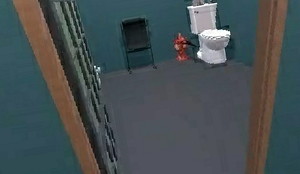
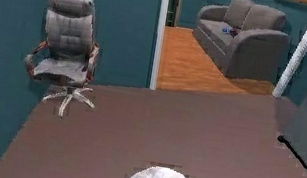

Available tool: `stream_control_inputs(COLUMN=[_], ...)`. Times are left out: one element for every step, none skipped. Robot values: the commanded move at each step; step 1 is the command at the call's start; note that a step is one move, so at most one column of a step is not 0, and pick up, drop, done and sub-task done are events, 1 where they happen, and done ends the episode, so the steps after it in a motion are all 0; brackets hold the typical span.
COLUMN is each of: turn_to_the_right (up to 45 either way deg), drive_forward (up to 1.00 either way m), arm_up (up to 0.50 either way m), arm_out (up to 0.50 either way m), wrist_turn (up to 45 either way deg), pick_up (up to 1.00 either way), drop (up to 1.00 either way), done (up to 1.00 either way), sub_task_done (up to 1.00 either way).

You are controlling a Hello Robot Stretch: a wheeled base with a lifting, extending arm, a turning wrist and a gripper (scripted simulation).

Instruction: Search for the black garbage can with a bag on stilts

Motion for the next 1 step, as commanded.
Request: stream_control_inputs(turn_to_the_right=[0.0], drive_forward=[0.65], arm_up=[0.00], arm_out=[0.00], wrist_turn=[0.0], pick_up=[0.00], drop=[0.00], done=[0.00], sub_task_done=[0.00])
